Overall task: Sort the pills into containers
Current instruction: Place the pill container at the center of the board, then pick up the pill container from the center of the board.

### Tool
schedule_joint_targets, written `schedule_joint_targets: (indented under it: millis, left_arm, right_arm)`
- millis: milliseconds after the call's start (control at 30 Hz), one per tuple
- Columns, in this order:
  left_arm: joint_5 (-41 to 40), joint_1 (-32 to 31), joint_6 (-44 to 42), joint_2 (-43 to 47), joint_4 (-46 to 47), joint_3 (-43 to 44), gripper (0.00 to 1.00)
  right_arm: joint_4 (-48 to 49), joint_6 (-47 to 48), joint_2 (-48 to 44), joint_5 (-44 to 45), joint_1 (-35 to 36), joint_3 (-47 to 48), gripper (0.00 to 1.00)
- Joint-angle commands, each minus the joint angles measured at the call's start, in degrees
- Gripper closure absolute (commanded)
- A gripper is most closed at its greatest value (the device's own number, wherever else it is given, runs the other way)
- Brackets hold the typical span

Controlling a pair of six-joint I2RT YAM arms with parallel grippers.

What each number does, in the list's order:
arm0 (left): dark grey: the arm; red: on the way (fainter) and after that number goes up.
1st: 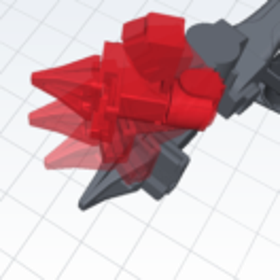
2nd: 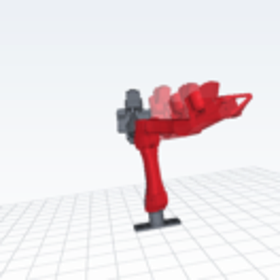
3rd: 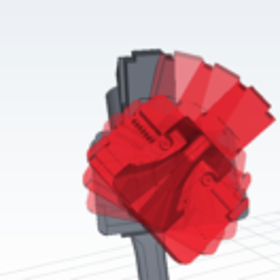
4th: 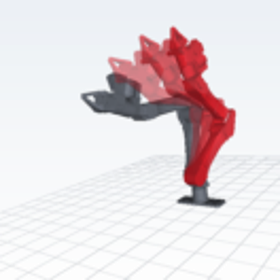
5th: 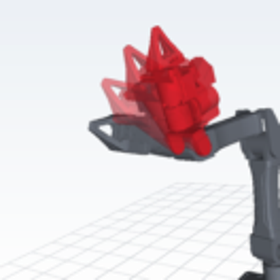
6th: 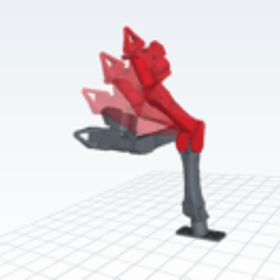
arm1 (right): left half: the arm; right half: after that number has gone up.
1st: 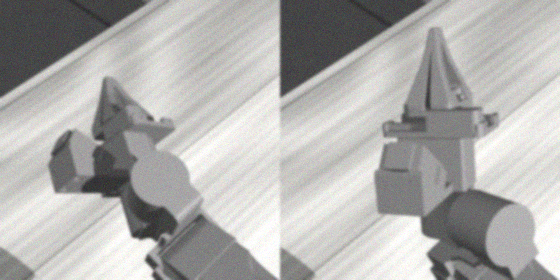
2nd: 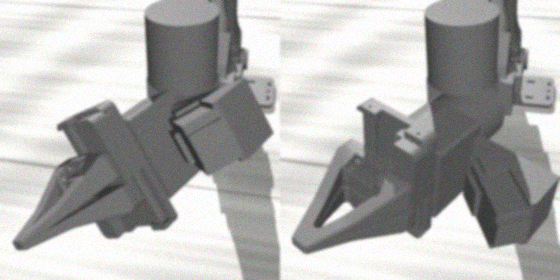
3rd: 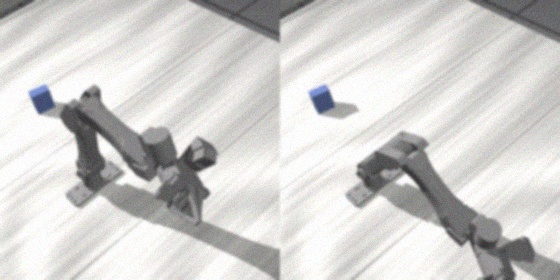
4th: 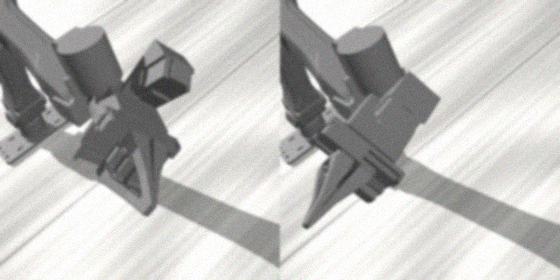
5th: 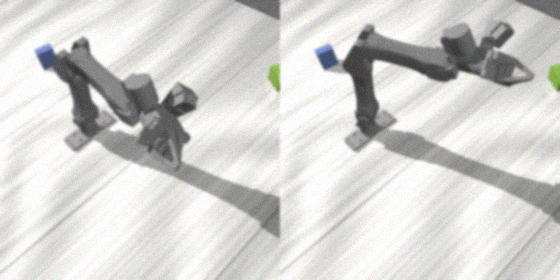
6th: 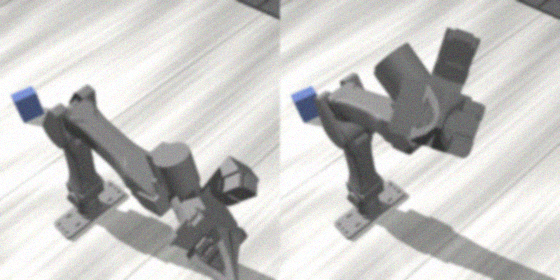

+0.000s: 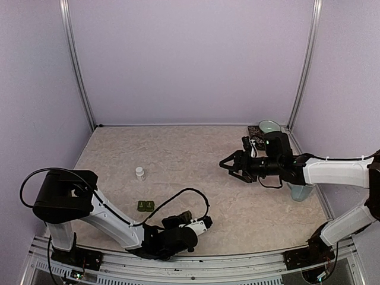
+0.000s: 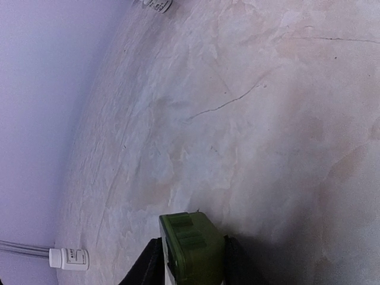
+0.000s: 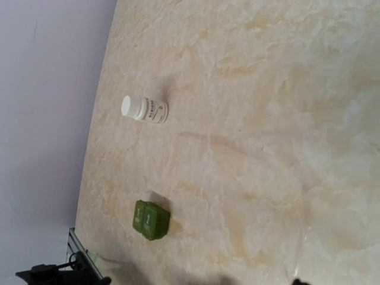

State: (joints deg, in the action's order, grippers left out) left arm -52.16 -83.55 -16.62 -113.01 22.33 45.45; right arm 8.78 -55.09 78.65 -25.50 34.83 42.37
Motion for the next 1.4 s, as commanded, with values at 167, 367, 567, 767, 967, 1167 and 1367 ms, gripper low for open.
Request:
schedule_joint_targets:
  millis: [167,367,567,767,967,1167,1367]
  left_arm:
    - [3.53,0.11,3.95,3.41,-3.06,-0.28,0.53]
    - [5.88,-0.52,5.09,8.55,-3.73,-1.88,0.35]
    - [8.62,-1.73,6.89,15.39,-5.24,-3.76,0.18]
    - [9.93,0.73,14.84,26.18,-9.84,-6.3,0.02]
    - [13.62,7.65,27.18,39.13,-17.12,-8.45,0.01]
    - [18.33,16.71,39.93,46.04,-26.36,-7.59,0.01]
    - [24.73,27.31,48.49,50.62,-33.06,-8.24,0.01]
  right_arm:
    - [-2.11,1.79,-1.44,0.15,-1.25,2.13,0.29]
    - [-3.27,2.53,-0.78,-0.65,-1.34,2.72,0.28]
    - [-3.5,3.35,0.34,-2.69,-1.26,2.28,0.28]
    - [-2.97,12.95,2.71,-8.36,0.4,3.01,0.23]
    - [-9.44,36.27,4.82,-4.28,4.4,8.08,0.14]
    - [-14.15,61.31,5.51,0.29,10.55,11.92,0.06]
    - [-15.15,74.9,7.44,-1.64,14.69,12.4,0.05]
